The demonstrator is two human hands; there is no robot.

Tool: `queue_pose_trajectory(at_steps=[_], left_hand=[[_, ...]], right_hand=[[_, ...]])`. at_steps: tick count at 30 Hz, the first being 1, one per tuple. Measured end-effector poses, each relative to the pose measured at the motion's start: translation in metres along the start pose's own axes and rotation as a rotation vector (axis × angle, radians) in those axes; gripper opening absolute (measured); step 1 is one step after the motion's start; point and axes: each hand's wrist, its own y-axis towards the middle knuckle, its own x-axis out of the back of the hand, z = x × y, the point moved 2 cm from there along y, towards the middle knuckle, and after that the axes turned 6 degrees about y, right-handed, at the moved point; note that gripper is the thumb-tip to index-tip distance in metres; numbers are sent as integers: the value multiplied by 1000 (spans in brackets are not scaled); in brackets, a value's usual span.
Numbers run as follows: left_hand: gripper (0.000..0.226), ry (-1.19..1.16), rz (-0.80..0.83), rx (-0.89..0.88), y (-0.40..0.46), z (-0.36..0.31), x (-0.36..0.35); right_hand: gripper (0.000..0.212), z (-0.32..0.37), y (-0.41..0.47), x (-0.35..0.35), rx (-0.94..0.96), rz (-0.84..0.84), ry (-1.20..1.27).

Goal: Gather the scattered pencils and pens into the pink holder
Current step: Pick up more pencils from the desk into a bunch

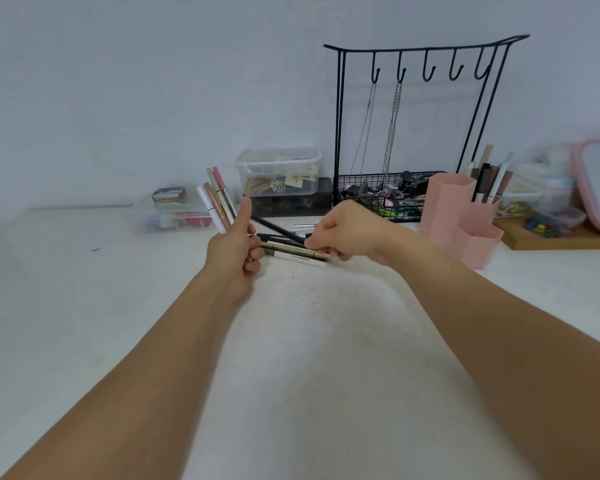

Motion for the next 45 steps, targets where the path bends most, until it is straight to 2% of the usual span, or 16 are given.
queue_pose_trajectory(at_steps=[5,9,15,18,21,26,30,33,37,39,45], left_hand=[[57,-31,148,34,-11,0,-17],[58,-21,230,24,-14,3,-23],[39,49,259,-24,-14,7,-20],[29,55,225,-56,-14,8,-21],[28,57,202,-78,-13,8,-19],[23,195,93,-159,-14,7,-17],[31,190,16,-140,-10,3,-14],[36,149,-3,-117,-6,0,-11],[39,127,-29,-93,-2,2,-7],[39,115,-41,-83,-1,2,-5],[36,62,-69,-32,4,2,-1]], right_hand=[[10,10,-2,-3,-81,4,567],[10,15,-5,-21,-59,55,631],[12,16,-6,-33,44,60,492],[11,15,-6,-38,80,33,426],[11,16,-6,-44,111,-13,363],[10,17,-7,-46,126,-59,281],[10,15,-6,-34,86,-82,270],[13,6,1,-16,125,-252,23],[11,-4,5,-13,125,-153,-259],[10,-7,5,-17,128,-158,-351],[11,-13,10,-25,101,-124,-439]])
